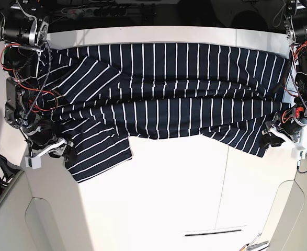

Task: Fold the T-shirt properly
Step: 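Hold the folded edges with both grippers and pull them toward the robot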

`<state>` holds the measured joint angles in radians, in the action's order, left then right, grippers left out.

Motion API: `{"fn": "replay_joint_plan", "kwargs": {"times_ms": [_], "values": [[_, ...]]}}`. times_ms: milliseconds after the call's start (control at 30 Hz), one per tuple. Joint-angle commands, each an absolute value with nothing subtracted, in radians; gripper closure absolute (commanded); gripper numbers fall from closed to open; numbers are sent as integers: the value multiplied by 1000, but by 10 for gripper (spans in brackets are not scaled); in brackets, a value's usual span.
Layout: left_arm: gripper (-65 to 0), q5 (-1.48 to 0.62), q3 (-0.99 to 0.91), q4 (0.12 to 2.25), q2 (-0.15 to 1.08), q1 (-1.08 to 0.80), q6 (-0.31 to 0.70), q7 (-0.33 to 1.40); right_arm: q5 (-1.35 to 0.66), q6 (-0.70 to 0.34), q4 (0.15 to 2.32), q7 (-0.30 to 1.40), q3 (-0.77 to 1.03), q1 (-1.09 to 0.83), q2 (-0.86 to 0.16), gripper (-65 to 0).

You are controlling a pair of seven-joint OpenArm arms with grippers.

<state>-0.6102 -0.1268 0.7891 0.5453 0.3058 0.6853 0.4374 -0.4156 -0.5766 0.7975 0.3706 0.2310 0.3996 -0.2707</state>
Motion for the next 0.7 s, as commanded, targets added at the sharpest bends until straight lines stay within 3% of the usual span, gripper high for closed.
{"fn": "replay_joint_plan", "kwargs": {"times_ms": [0, 67, 200, 333, 500, 567, 667], "values": [[-378, -611, -127, 796, 559, 322, 698, 457, -427, -583, 811, 366, 222, 426, -276, -395], [-375, -612, -127, 796, 559, 322, 698, 460, -426, -583, 811, 366, 207, 426, -276, -395], [-308, -613, -127, 796, 559, 322, 698, 460, -426, -583, 811, 367, 192, 426, -276, -391], [-235, -613, -127, 797, 559, 323, 698, 469, -426, -583, 812, 367, 192, 426, -277, -233], [-59, -614, -127, 797, 560, 336, 698, 475, -426, -584, 813, 367, 192, 426, -277, -14], [0, -614, -127, 797, 560, 342, 698, 475, -425, -585, 814, 371, 192, 426, -277, 0], [0, -614, -127, 797, 560, 350, 698, 475, -423, -585, 824, 395, 192, 426, -277, 0]]}}
